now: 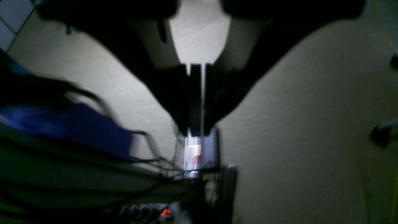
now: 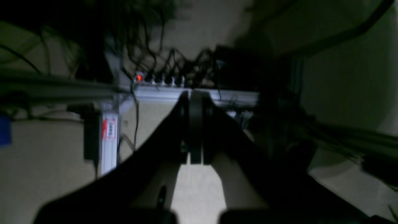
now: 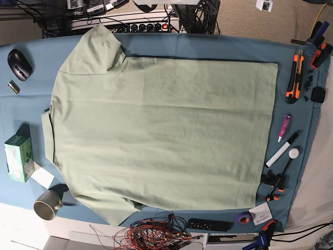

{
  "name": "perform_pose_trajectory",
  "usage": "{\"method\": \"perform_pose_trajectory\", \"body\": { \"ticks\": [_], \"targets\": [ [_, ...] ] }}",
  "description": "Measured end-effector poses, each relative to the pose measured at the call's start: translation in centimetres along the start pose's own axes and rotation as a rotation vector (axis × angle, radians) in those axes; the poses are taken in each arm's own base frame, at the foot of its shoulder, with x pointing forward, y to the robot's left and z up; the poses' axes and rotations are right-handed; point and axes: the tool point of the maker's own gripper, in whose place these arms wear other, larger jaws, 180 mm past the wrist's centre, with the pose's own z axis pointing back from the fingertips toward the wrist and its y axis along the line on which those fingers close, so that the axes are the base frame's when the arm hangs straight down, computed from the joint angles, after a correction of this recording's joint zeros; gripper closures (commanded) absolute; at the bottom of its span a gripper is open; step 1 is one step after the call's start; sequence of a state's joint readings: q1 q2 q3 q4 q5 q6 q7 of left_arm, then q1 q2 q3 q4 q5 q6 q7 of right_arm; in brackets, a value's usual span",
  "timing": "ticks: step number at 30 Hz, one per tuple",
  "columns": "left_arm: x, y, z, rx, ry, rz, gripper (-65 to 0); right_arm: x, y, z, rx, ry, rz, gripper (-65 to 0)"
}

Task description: Fold the T-shirt properly

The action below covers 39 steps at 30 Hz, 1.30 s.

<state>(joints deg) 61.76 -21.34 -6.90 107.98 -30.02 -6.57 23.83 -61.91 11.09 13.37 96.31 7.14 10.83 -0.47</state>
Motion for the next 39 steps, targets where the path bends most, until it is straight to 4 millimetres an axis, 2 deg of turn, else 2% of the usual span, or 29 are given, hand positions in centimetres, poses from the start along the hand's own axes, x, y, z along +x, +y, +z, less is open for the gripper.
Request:
{"method": "perform_pose_trajectory", "body": {
  "ticks": [2,4,8,11,13,16,18,22,24,28,30,32,35,38,39],
  "targets": [
    [1.8,-1.2,1.6,-0.056,-0.036,-0.032,0.0,3.1,-1.0,1.1,-0.019,-0.072,-0.028,0.0],
    [2.6,-2.8,2.8,-0.137,-0.024,-0.067,0.0,5.8,-2.1,1.9,-0.019,-0.117,-0.084,0.0],
    [4.2,-7.0,4.9,-0.353,-0.055,-0.15,0.0,10.7,-3.3,4.2,0.056,-0.214,-0.303,0.0],
    [4.7,-8.1,5.5,-0.417,-0.084,-0.205,0.0,15.6,-4.1,7.0,0.164,-0.402,-0.449,0.0],
    [4.7,-8.6,5.6,-0.447,-0.088,-0.233,0.0,17.6,-5.3,8.6,0.201,-0.496,-0.527,0.0],
    [5.3,-8.8,5.5,-0.454,-0.109,-0.244,0.0,17.7,-8.3,9.8,0.127,-0.555,-0.604,0.0],
    [5.7,-8.8,5.4,-0.454,-0.12,-0.248,0.0,16.7,-10.5,10.1,0.06,-0.588,-0.661,0.0],
    [7.5,-8.7,4.9,-0.453,-0.166,-0.282,0.0,13.6,-14.3,7.9,-0.036,-0.572,-0.789,0.0],
    [8.5,-8.6,4.7,-0.451,-0.191,-0.3,0.0,12.8,-15.5,6.7,-0.028,-0.582,-0.861,0.0],
    [10.0,-8.3,4.1,-0.427,-0.221,-0.358,0.0,13.2,-15.6,4.4,0.041,-0.618,-0.966,0.0],
    [10.6,-8.3,4.0,-0.422,-0.237,-0.372,0.0,13.8,-15.4,4.1,0.06,-0.637,-0.976,0.0],
    [10.8,-8.2,4.0,-0.421,-0.24,-0.374,0.0,14.1,-15.3,3.9,0.068,-0.644,-0.972,0.0],
    [10.8,-8.3,4.0,-0.421,-0.24,-0.375,0.0,13.0,-14.2,2.2,0.037,-0.539,-0.886,0.0],
    [10.7,-8.2,4.0,-0.419,-0.239,-0.376,0.0,12.9,-13.3,1.3,0.037,-0.514,-0.855,0.0],
    [10.8,-8.2,4.0,-0.419,-0.24,-0.376,0.0,13.1,-13.1,1.1,0.041,-0.519,-0.853,-2.2]
  ]
}}
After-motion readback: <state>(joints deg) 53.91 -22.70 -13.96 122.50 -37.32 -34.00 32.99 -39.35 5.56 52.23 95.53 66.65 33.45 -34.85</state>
